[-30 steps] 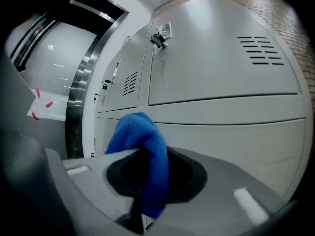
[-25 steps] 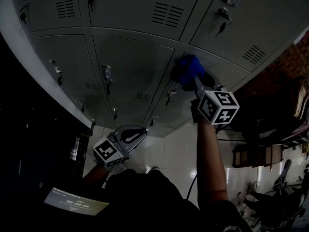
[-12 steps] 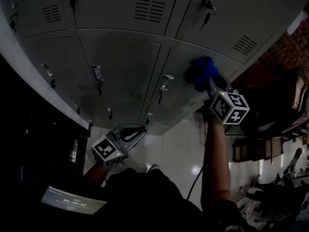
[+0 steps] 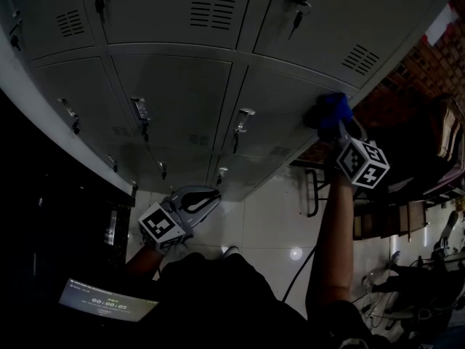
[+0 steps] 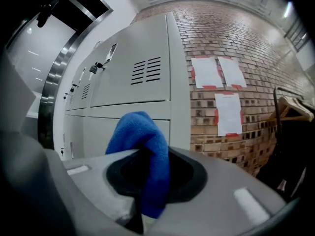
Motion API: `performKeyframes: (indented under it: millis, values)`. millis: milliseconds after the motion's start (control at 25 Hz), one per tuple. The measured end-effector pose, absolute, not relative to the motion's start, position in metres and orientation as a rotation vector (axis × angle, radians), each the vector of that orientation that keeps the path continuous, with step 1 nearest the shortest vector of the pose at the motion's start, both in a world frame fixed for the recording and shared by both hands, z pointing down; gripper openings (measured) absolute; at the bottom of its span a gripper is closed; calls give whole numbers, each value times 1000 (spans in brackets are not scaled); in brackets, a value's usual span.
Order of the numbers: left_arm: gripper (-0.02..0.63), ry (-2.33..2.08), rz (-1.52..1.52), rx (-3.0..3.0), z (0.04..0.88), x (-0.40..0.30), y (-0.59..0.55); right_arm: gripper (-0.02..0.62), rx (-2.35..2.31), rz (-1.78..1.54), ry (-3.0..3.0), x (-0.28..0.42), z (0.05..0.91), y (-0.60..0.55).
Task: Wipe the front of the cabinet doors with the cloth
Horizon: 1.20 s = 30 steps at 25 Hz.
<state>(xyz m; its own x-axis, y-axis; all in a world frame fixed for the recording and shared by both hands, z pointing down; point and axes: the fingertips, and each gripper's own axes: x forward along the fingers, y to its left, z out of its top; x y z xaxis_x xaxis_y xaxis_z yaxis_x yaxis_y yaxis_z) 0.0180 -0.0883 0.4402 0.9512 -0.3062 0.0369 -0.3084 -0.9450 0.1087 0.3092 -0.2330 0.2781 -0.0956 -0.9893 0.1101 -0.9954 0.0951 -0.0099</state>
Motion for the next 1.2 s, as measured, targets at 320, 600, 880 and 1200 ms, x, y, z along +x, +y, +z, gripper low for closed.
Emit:
performKeyframes:
  millis: [320,600,880,1200]
  values:
    - [18,-490,43,2987,442,14,-82,69,2167,143,-2195,347,279,-225]
    - [8,-504,22,2988,443,8,-79,69,2157,165,-2255,320,288,-211]
    - [6,-525,15,2987,442,0,-81,69,1954,161,-2411,234,301,-211]
    - [2,-569,10,2970,442,-17,-84,69,1744,175,-2528,144,315,-236]
